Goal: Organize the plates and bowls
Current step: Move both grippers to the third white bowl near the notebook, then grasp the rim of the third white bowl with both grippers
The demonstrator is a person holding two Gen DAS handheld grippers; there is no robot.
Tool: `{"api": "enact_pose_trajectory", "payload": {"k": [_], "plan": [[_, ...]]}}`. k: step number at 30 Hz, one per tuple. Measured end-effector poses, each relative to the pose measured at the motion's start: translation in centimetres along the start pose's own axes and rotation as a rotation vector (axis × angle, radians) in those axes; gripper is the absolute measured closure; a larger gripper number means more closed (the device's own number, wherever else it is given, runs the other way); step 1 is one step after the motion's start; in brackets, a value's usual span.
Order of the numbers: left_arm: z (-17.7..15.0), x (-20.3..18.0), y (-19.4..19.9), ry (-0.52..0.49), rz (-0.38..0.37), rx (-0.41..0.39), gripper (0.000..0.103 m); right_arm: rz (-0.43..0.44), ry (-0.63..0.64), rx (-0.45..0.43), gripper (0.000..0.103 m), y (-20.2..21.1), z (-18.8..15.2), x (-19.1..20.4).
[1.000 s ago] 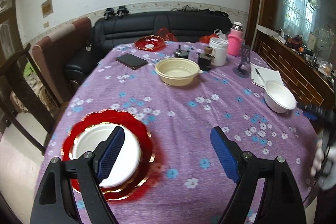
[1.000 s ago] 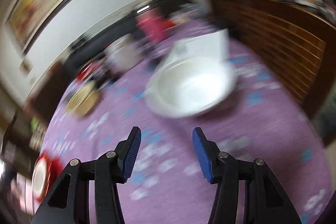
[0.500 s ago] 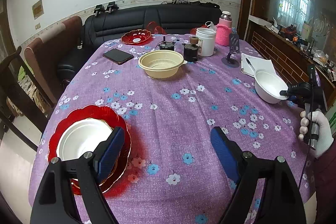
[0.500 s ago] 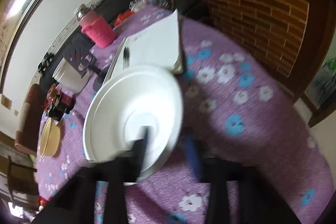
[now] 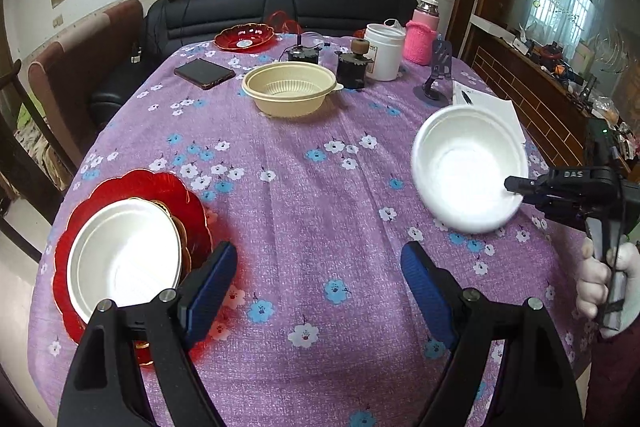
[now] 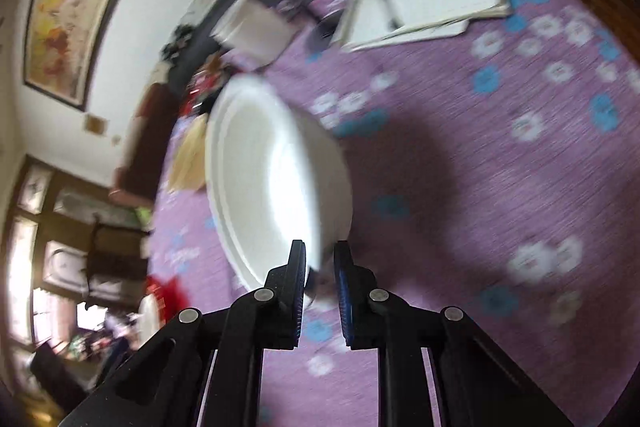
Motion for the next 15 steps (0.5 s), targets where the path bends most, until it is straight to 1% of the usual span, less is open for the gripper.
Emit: {"api": "enact_pose_trajectory", "payload": {"k": [2,6,7,9,10,12,15], "plan": [[0.0,0.1,-0.1,0.005,0.003,-0.001,0.020,0.057,0.013,0.046,0.087,-0.5,-1.1,1.4],[-0.1,0.2,-0.7,0.014,-0.002,0.014,0.020,0.020,0.101,0.127,0.087,-1.9,-3.2,3.0],[-0.2,0.2,-1.0,0.016,-0.004,0.019,0.020,-0.005,0.114,0.125,0.087,-2.1,-3.5,3.1],[-0.4,0.1,-1.6,0.020,-0.012,0.034,0.020,-0.085,0.169,0.097,0.087,-2.3,-4.1,3.2],[-0.4,0.0,-1.8,0.023,-0.017,0.041,0.020,-0.104,0.194,0.092,0.087,-2.4,-4.4,3.3],[-0.6,-0.3,-2.6,0.028,-0.027,0.062,0.020,-0.132,0.224,0.071,0.085,-2.3,-5.0,3.3],[-0.7,-1.0,-4.2,0.031,-0.040,0.095,0.020,-0.137,0.237,0.056,0.084,-2.1,-5.2,3.1]]}}
Point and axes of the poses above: each gripper's, at about its wrist camera, not at the fingertips, and y roughly against the way its jaws point, x to its left, z to its top, the point moved 6 cm from there along -y, roughly the way its jaws point
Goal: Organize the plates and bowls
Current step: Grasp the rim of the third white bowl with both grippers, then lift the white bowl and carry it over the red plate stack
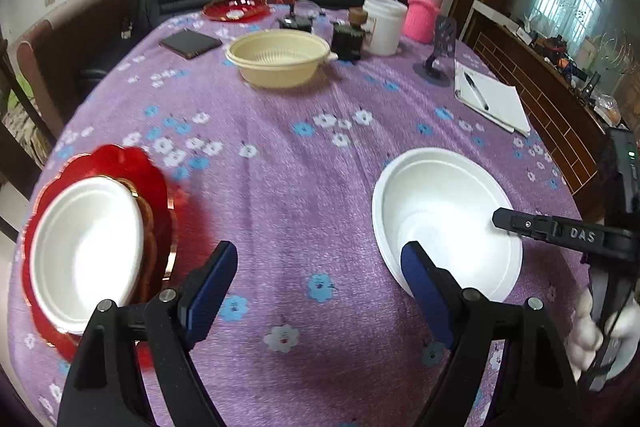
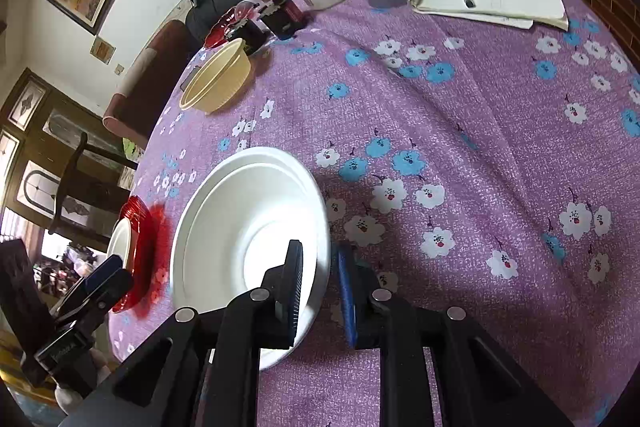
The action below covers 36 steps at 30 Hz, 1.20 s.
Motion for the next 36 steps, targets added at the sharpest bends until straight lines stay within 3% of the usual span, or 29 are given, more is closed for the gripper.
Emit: {"api": "enact_pose_trajectory", "payload": {"k": [5,9,15,21,24,29,36], "plan": [[0.2,-1.5,-2.5,0.004,-0.035,0.036,0.020,-0.008,0.009,-0.026,0.081,0.1,-0.3,0.1],[0.6,-2.7,-4.4,-0.020,-0.025,0.051,0.023,-0.017,0.011,-0.038,0.069,0.1,-0.7,0.0],[0.4,-3.8,-6.4,-0.063,-0.017,0.088,0.058,-0.034,0.028,-0.050,0.067,0.0,-1.2,-0.1],[0.1,-4.3,-7.5,-0.069,-0.013,0.104,0.062,-0.046,0.048,-0.060,0.067,-0.4,-1.3,0.5],[-0.1,-4.7,-7.5,-0.098,-0.015,0.104,0.089,-0.051,0.064,-0.067,0.072,-0.5,-1.6,1.2],[-0.1,-4.3,-6.0,-0.098,-0.002,0.063,0.089,-0.092,0.125,-0.103,0.079,0.2,-1.9,2.7],[0.3,-2.8,-2.2,-0.071,0.021,-0.024,0.089,-0.091,0.198,-0.153,0.079,1.8,-2.4,6.0]]}}
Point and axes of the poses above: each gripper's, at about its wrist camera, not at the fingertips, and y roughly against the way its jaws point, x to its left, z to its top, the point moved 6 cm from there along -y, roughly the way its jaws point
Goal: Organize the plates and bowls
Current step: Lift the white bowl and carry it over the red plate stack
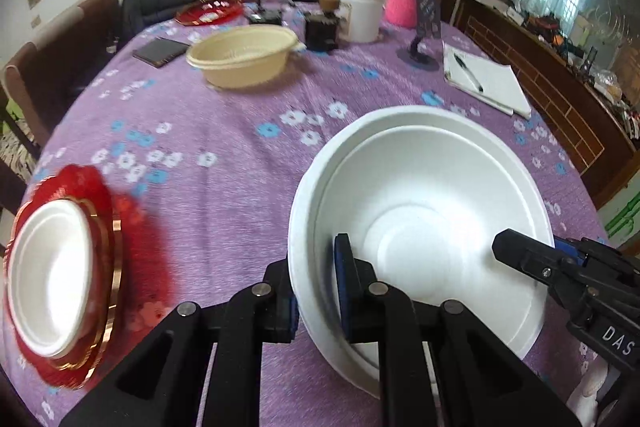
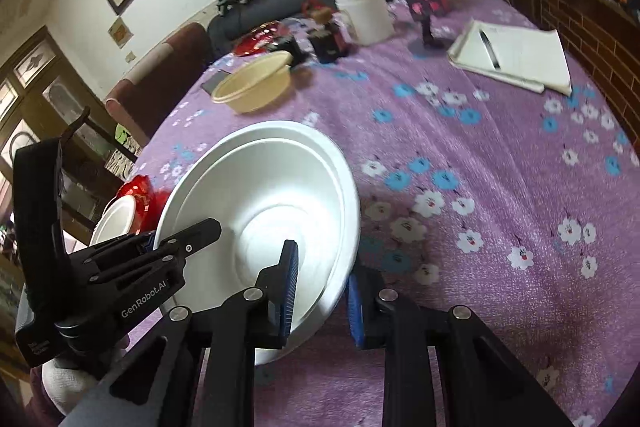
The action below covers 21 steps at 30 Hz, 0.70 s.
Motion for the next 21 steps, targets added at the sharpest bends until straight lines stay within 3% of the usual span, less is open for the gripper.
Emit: {"api": "enact_pose_trajectory", "payload": {"k": [12,21], "plan": [[-0.9,4.5,7.0,0.076,0.076,-0.165,0.089,0.049,0.104,-0.054,0.079,1.7,-0.3,6.5],[-1.6,8.7,9.5,0.139,0.142,-0.212,0.088,0.086,0.167,-0.051,0.079,0.7,-0.6,11.4]]}}
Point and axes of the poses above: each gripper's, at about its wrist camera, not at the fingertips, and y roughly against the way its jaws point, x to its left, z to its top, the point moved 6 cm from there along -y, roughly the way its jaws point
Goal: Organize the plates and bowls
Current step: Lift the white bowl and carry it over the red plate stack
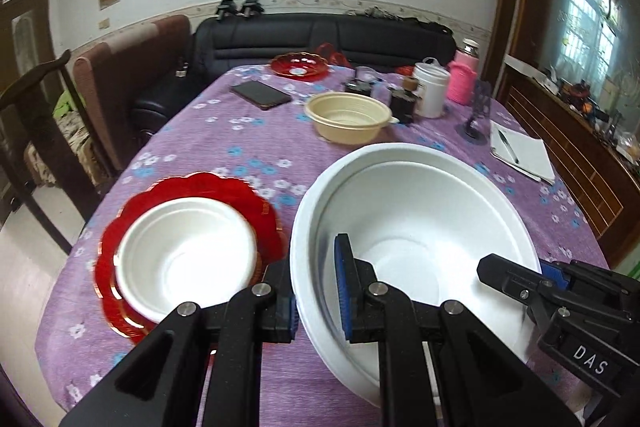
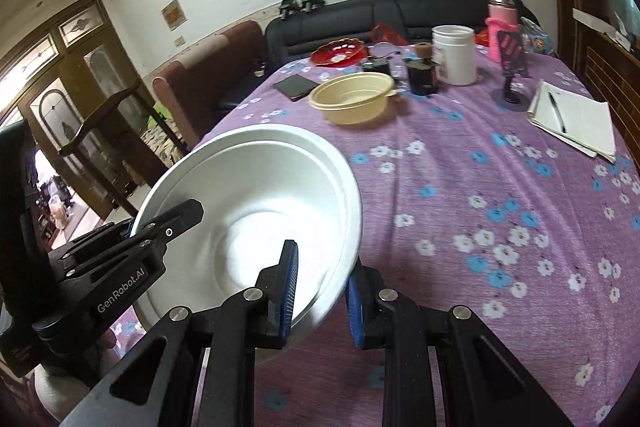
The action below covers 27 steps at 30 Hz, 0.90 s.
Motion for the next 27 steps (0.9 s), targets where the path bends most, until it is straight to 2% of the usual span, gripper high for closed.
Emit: {"api": "enact_pose_trajectory", "payload": {"k": [10,19,27], "plan": [[0.1,5.6,0.5,0.090,0.055,0.002,0.088,0.041,0.063,0.031,0.079,-2.6,1.4,4.8],[2.7,12.3,0.5,0.143,0.152,-0.031,0.085,0.078,0.135,0.056,0.078,-6.5,4.4,10.9],[1.7,16.5,-2.5,0.182,0.199,0.025,0.083,0.066,0.156,0.120,0.078,-10.9,4.1,13.5]]}}
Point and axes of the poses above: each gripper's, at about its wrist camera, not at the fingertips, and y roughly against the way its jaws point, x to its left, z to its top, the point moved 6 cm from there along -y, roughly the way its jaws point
